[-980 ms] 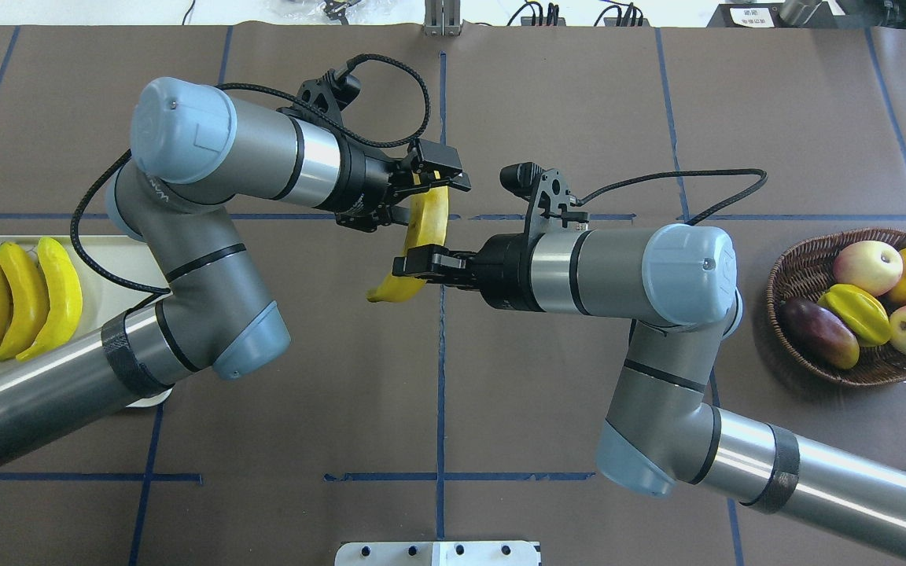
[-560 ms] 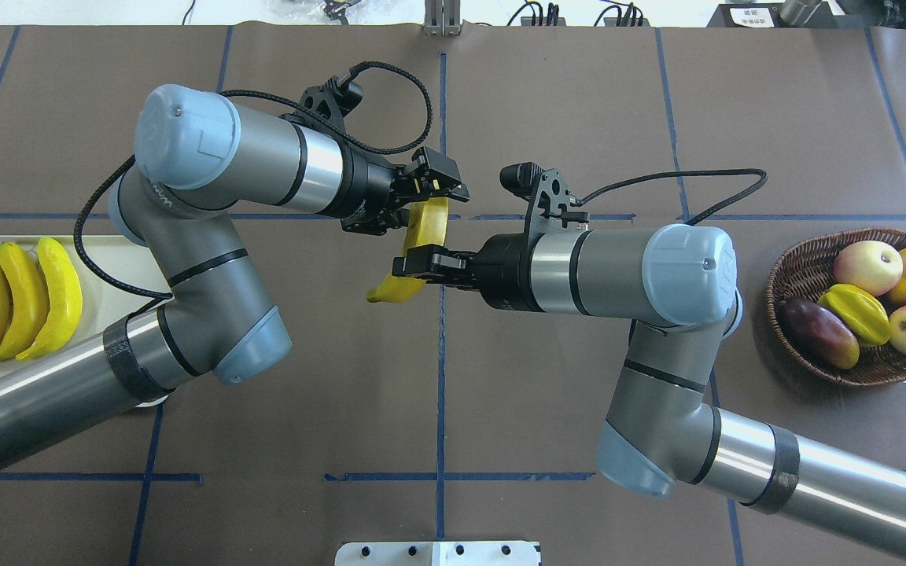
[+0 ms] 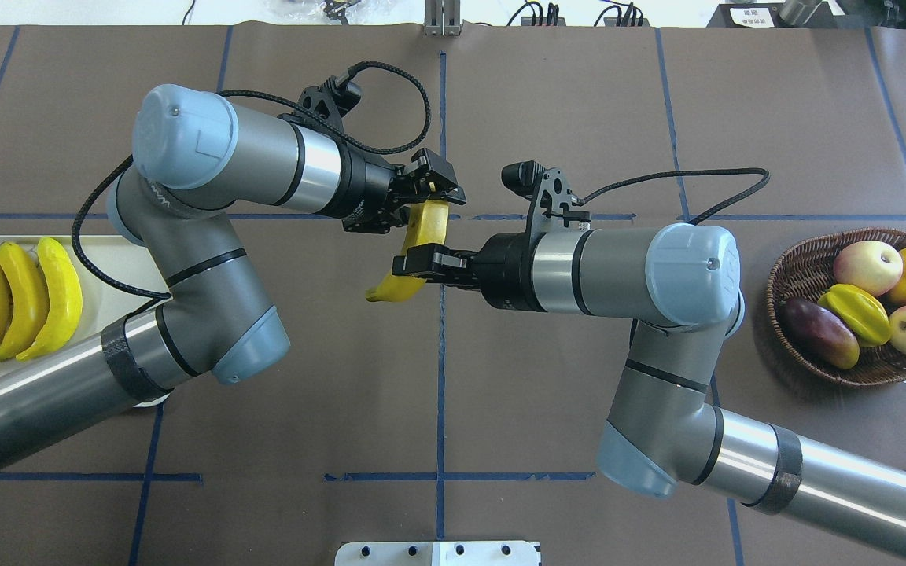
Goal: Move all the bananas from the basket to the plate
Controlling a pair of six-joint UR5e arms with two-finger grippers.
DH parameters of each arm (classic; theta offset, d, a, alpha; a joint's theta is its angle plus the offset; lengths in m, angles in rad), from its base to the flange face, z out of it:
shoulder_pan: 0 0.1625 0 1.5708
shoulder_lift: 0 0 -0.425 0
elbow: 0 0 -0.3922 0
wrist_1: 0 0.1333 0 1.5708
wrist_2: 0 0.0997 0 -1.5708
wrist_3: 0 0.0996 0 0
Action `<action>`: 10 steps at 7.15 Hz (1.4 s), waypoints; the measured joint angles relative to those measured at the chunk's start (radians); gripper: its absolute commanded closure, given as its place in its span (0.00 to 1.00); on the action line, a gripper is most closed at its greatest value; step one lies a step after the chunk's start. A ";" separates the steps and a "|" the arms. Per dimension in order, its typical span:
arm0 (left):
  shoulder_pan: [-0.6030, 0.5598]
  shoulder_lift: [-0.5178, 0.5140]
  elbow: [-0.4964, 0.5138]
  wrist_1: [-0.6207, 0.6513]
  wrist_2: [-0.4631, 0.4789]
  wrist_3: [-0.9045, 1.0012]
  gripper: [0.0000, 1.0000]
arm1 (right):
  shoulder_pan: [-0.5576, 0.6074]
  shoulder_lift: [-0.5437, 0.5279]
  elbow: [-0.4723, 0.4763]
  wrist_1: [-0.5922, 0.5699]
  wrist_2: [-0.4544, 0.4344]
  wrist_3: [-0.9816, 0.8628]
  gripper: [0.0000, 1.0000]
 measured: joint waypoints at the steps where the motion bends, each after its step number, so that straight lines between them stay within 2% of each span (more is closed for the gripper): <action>1: -0.001 0.000 -0.001 0.000 -0.001 0.000 0.37 | 0.000 -0.001 0.001 0.000 0.000 0.000 0.93; 3: -0.001 0.000 -0.002 -0.002 -0.001 0.000 0.37 | -0.002 -0.004 0.001 0.000 0.000 -0.001 0.93; 4: -0.001 0.000 -0.002 -0.004 -0.001 0.000 0.43 | -0.004 -0.004 0.001 0.000 0.000 -0.001 0.93; 6: -0.001 0.000 -0.002 -0.006 -0.001 -0.003 0.73 | -0.008 -0.006 -0.001 0.000 0.000 -0.002 0.91; 7: -0.001 0.001 -0.001 -0.006 -0.001 -0.006 0.90 | -0.009 -0.006 -0.001 0.000 -0.001 -0.002 0.86; 8: -0.001 0.001 -0.001 -0.006 -0.002 -0.006 0.96 | -0.010 -0.006 -0.002 0.000 -0.002 -0.002 0.58; 9: -0.001 0.002 0.000 -0.006 -0.001 -0.006 0.99 | -0.011 -0.004 -0.002 0.000 -0.001 -0.002 0.01; 10: -0.002 0.002 0.000 -0.006 -0.001 -0.007 1.00 | -0.011 -0.001 -0.001 -0.001 -0.002 0.000 0.00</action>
